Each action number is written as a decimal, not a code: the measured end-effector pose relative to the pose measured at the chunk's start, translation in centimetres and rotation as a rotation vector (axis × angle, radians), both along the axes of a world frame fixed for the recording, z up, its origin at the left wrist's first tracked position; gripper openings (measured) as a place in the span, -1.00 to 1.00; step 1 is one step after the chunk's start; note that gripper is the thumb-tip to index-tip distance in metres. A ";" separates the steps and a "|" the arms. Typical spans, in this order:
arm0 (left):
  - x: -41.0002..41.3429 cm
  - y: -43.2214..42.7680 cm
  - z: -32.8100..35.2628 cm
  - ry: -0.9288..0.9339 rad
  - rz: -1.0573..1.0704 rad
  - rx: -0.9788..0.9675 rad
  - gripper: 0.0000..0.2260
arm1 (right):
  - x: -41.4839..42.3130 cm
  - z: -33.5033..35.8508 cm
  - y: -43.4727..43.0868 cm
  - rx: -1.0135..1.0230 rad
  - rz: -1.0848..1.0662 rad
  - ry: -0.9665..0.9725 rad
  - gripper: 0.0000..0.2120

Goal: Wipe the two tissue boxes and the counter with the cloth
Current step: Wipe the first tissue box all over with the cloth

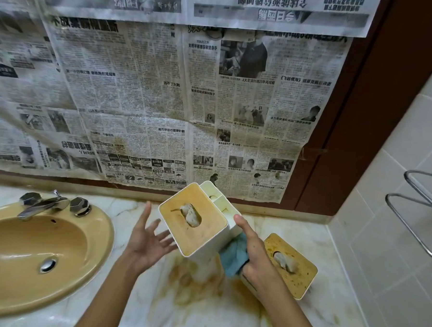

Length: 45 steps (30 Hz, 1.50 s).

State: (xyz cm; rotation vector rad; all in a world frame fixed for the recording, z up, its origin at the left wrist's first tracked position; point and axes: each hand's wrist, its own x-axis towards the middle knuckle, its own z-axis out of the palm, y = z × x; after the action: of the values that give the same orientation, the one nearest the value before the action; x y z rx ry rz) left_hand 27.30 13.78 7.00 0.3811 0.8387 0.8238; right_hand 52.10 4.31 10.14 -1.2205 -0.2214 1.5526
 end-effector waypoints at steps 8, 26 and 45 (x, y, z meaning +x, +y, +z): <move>4.0 -4.3 -0.7 0.127 -0.006 0.008 -0.26 | -0.7 -0.7 -1.1 -0.006 -0.096 -0.008 -0.47; 2.7 -2.8 1.5 0.237 -0.103 0.152 -0.51 | 5.0 5.1 0.8 0.389 -0.071 -0.327 -0.64; 3.5 -3.0 3.3 0.428 -0.199 0.350 -0.31 | 1.4 3.6 3.8 0.240 0.010 -1.665 -0.41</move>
State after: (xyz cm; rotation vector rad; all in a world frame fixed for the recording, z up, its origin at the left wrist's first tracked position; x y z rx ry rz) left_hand 30.85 10.82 10.27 0.9597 1.0325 0.7111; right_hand 53.47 8.12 13.78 -1.9920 -1.3919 0.1283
